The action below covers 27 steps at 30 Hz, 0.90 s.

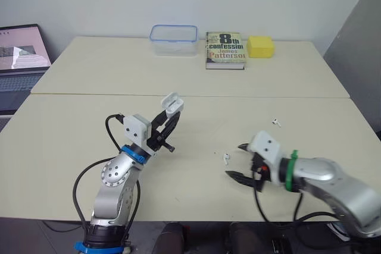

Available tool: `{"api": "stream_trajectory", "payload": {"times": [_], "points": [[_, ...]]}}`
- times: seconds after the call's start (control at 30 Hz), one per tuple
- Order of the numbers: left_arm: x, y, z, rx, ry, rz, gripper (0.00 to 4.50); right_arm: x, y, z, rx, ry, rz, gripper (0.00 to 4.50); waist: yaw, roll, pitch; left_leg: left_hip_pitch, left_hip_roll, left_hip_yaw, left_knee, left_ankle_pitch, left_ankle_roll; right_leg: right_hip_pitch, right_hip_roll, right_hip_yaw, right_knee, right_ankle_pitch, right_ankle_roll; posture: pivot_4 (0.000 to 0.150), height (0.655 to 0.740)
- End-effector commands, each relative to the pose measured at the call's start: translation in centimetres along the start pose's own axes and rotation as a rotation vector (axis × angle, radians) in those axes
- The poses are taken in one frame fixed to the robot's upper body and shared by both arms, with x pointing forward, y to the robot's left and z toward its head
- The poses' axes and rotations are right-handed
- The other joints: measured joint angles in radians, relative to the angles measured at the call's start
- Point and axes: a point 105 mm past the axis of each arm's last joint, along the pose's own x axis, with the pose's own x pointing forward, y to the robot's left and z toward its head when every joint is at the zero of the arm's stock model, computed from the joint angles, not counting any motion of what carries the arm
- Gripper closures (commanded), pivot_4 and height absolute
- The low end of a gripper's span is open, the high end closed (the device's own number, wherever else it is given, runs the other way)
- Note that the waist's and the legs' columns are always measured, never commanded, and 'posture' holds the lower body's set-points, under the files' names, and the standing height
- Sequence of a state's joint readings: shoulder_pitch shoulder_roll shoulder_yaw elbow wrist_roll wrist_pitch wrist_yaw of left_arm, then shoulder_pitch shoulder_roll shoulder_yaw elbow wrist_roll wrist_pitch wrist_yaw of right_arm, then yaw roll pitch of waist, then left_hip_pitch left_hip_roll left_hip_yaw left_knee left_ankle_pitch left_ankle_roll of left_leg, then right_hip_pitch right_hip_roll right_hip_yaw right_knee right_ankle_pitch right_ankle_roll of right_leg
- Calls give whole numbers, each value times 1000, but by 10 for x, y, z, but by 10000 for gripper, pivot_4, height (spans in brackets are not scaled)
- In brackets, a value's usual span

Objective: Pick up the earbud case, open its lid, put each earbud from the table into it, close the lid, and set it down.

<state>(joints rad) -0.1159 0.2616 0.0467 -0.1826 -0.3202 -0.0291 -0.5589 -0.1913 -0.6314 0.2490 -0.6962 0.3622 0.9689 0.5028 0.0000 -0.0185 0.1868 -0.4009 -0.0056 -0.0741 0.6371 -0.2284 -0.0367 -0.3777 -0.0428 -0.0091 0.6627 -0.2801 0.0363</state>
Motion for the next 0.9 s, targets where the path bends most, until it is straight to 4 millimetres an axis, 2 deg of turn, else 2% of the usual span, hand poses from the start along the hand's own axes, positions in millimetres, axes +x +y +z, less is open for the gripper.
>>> {"api": "stream_trajectory", "payload": {"times": [0.03,0.2,0.4,0.5,0.8,0.83,0.9], "points": [[-2,-2,9,24,-25,-16,37511,15,-7,3,-13,-14,-91,0,-1,0,0,0,0,0,0,0,0,0,0,0,0,0,-1,1500,7400],[-3,-2,8,29,-13,-29,37511,36,-11,-13,26,19,-177,0,-2,0,0,0,0,0,-1,0,0,0,0,0,0,1,-2,1500,7400],[-3,-1,8,37,-4,-35,37511,39,-8,-31,87,54,-228,0,-2,0,-1,1,0,-1,-1,0,0,0,1,0,1,1,-1,1500,7400],[-3,-1,9,38,-2,-35,37511,35,-7,-38,141,68,-243,6119,-2,0,-2,2,0,-1,-1,0,0,1,1,0,1,1,-1,1500,7400],[-2,-3,9,40,1,-36,37511,26,-10,-36,228,58,-249,37229,1,0,-3,2,0,-2,-1,0,0,2,-1,-1,0,0,-1,1500,7400],[-2,-3,9,40,1,-35,37511,24,-11,-35,229,55,-249,39375,1,0,-3,2,0,-2,-1,0,0,2,0,-1,0,0,-1,1500,7400],[-2,-3,9,41,3,-34,37511,21,-12,-31,208,43,-229,39729,1,0,-2,2,0,-2,-1,0,0,2,-1,-1,0,0,-1,1500,7400]]}}
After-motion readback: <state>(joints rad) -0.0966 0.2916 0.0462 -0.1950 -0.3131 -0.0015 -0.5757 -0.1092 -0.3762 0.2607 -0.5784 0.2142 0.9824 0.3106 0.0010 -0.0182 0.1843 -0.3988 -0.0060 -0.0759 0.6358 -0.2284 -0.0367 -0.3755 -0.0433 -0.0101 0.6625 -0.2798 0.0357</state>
